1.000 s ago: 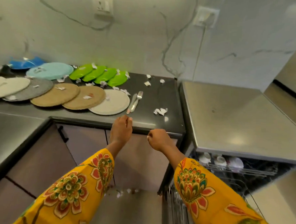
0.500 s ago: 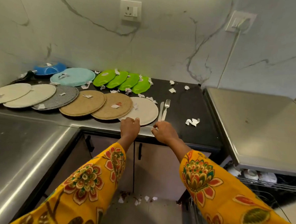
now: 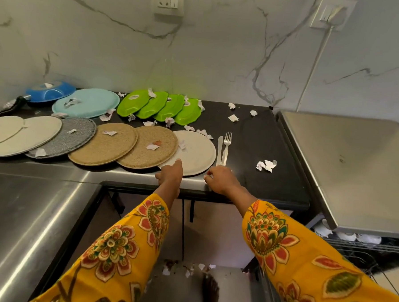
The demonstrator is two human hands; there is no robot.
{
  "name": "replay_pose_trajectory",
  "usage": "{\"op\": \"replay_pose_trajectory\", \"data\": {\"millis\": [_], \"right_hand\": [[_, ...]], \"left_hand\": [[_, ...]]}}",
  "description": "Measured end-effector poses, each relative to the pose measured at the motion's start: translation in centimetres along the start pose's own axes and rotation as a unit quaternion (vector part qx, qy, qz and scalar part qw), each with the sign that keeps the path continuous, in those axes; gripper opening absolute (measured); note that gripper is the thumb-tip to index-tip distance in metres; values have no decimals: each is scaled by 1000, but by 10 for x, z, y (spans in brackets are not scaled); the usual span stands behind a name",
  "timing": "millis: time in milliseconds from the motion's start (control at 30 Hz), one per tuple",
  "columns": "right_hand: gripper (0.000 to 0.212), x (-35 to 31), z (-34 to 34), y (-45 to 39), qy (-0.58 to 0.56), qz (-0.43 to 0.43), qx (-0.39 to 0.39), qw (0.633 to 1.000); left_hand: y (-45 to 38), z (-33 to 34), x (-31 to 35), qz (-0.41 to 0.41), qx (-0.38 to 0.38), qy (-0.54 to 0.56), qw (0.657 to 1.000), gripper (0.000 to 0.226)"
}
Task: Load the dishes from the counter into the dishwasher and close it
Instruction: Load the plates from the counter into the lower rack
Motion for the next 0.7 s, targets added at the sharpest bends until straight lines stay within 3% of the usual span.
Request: {"op": "replay_pose_trajectory", "data": {"millis": [133, 233, 333, 500, 700], "right_hand": [[35, -10, 0, -30, 25, -10, -18, 999], [39, -16, -1, -60, 40, -9, -43, 998], [44, -21, -5, -90, 59, -12, -51, 997], [50, -24, -8, -133, 77, 5, -64, 995], [50, -23, -1, -164, 70, 20, -77, 994]], "left_hand": [[-25, -3, 6, -16, 50, 44, 998, 62], [-38, -3, 5, -72, 125, 75, 987, 65], [-48, 3, 10, -62, 154, 85, 982, 61], [-54, 9, 15, -130, 270, 121, 946, 58], [-58, 25, 21, -139, 314, 101, 934, 53]]}}
Point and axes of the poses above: each hand's wrist, its own y-axis away from the middle knuckle, its own z-axis out of the palm, x = y × z, the point moved 5 cm from there along -y, towards the middle knuckle, and after that the axes turned 13 degrees about z, right-handed, at the moved point
